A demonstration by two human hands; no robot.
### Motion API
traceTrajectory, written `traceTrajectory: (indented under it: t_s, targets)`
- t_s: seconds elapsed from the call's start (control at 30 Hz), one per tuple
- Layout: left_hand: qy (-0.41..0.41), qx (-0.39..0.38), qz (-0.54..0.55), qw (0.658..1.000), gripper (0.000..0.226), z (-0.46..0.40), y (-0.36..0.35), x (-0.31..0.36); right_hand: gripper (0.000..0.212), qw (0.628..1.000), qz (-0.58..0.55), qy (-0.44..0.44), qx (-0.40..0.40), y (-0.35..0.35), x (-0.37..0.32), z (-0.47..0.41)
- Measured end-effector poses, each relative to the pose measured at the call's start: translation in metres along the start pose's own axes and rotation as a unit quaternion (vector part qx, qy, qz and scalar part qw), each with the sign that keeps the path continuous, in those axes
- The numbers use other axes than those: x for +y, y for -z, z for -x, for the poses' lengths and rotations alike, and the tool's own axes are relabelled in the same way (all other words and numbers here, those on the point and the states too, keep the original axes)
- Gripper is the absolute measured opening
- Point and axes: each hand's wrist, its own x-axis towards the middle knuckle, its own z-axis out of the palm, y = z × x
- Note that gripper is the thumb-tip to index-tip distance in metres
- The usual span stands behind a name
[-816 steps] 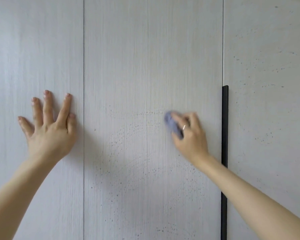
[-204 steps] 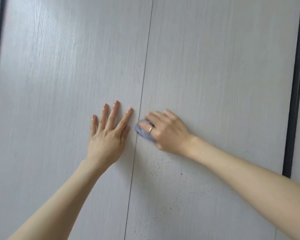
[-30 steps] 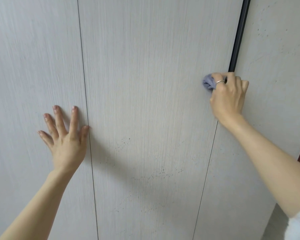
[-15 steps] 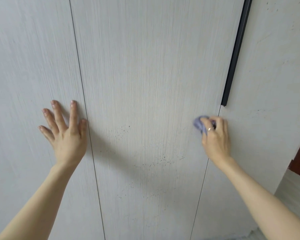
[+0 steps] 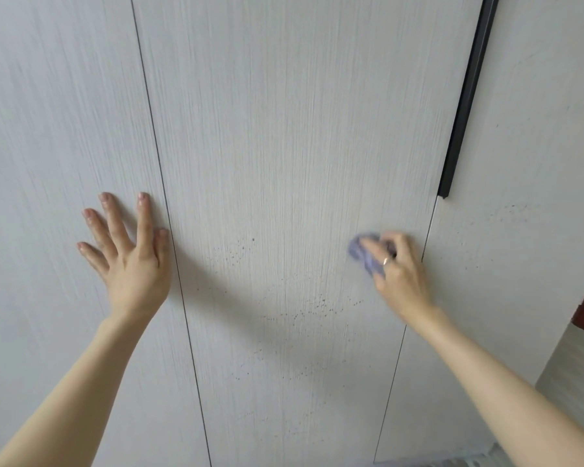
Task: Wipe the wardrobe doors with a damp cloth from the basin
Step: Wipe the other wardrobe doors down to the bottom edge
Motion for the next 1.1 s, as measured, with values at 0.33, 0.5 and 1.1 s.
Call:
traceTrajectory:
  t_s: [0.33,0.5,1.1]
  targets:
    - [-0.014,-0.004,-0.013,1.000,0.056,0.001,-0.004,-0.007,0.017,0.974,0.024,0.216,-0.061,-0.015,-0.031,0.025]
    - [-0.015,0.000,-0.014,1.000,0.055,0.001,-0.005,-0.009,0.039,0.976,0.007,0.206,-0.074,-0.010,-0.023,-0.002]
    - [-0.041,0.001,-0.016,0.999,0.054,0.001,-0.006,-0.016,0.032,0.991,-0.003,0.081,0.109,-0.027,-0.052,-0.048]
